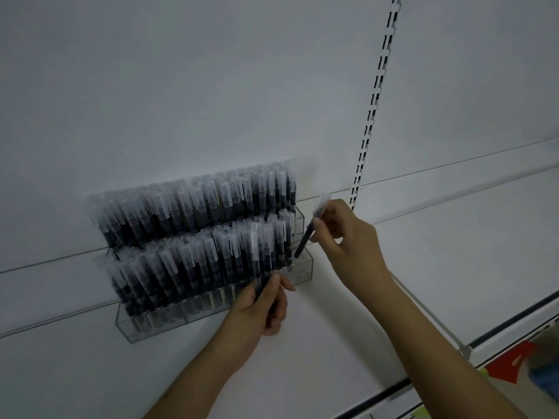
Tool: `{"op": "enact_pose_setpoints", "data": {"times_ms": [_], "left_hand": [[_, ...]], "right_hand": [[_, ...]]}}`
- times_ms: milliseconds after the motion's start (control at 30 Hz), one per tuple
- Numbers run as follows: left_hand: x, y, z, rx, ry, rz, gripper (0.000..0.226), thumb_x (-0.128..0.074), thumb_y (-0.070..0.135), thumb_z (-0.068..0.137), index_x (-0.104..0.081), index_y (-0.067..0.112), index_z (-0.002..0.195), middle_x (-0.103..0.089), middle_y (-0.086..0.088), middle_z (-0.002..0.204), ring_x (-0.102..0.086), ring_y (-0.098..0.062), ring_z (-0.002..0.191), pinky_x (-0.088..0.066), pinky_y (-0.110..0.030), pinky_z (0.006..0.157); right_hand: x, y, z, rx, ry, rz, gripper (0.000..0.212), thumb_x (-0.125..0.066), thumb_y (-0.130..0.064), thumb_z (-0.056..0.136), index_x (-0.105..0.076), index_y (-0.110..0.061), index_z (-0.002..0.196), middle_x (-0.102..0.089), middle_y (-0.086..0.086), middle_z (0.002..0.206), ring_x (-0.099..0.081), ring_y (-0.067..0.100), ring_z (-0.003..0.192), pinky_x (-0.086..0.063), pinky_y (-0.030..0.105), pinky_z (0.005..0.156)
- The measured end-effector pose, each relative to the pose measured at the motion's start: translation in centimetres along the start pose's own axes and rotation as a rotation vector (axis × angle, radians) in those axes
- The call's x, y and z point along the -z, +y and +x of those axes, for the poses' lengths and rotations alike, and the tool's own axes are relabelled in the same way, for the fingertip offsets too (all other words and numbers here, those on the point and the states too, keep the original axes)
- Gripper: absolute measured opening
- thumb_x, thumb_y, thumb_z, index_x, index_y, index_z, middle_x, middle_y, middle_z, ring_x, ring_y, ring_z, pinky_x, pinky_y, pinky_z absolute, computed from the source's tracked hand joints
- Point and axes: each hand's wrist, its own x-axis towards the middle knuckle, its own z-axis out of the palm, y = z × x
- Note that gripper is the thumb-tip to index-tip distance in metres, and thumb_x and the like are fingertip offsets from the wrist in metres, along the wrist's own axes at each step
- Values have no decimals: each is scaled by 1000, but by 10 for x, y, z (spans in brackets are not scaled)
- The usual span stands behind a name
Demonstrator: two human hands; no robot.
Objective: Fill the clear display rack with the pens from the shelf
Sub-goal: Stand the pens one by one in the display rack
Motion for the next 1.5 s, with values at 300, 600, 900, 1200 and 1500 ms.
{"op": "enact_pose_setpoints", "data": {"times_ms": [300, 600, 900, 1200, 1500], "left_hand": [[0, -1, 0, 14, -5, 18, 39, -44, 39, 96, -58, 3, 97, -41, -6, 61, -31, -13, 50, -24, -23, 44], [0, 0, 0, 21, -14, 21, 35, -44, 40, 96, -59, 9, 94, -42, -4, 61, -33, -11, 50, -27, -22, 44], [-1, 1, -2, 17, -47, 82, 30, -45, 41, 96, -62, 22, 81, -45, -5, 62, -36, -11, 51, -30, -21, 47], [-4, 1, -4, 18, -37, 144, 34, -45, 42, 95, -61, 12, 92, -44, -5, 63, -35, -12, 52, -30, -21, 47], [-2, 2, -2, 14, -32, 120, 33, -45, 40, 94, -63, 13, 91, -44, -4, 62, -33, -11, 52, -28, -21, 46]], "right_hand": [[-7, -4, 17, 99, -238, -256, 12, -55, -28, 99, -52, -17, 96, -66, -3, 78, -61, 12, 70, -52, 34, 66], [-19, 9, 4, 55, -283, -398, 21, -56, -37, 97, -57, -19, 87, -57, -10, 71, -50, 5, 61, -43, 23, 58], [-19, -17, -20, 10, -299, 16, 18, -66, -35, 92, -63, -24, 78, -59, -15, 61, -57, 4, 59, -38, 10, 58], [0, -15, -11, -106, -87, 215, 18, -67, -28, 92, -64, -18, 78, -63, -5, 63, -57, 1, 57, -42, 12, 59], [16, -11, 23, -94, 72, 98, 16, -60, -24, 97, -63, -11, 89, -73, -3, 76, -69, 0, 70, -51, 11, 68]]}}
